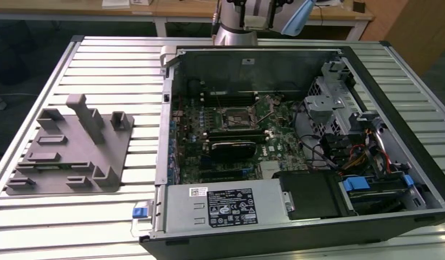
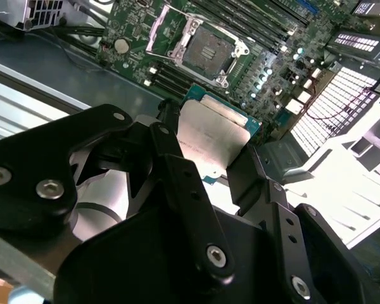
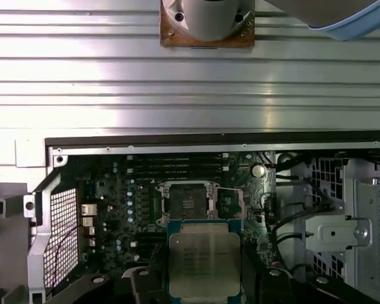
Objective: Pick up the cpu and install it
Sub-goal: 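Pick up the cpu and move it towards the insertion slot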
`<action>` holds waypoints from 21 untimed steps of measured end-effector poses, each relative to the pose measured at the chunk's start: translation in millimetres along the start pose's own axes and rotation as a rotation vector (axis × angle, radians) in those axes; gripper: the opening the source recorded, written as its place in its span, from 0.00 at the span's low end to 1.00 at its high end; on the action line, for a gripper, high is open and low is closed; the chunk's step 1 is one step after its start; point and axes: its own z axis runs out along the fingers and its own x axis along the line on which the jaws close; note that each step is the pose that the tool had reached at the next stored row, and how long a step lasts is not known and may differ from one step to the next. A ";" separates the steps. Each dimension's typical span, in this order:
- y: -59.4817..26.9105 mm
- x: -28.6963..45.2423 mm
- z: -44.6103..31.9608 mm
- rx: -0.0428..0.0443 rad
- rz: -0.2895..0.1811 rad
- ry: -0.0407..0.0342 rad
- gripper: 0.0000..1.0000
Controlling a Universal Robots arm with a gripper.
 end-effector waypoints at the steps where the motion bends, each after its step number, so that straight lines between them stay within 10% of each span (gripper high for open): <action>1: -0.2 0.0 1.1 -0.0001 0.000 0.0000 0.55; 21: -3.0 0.3 19.4 -0.0002 0.000 0.0000 0.55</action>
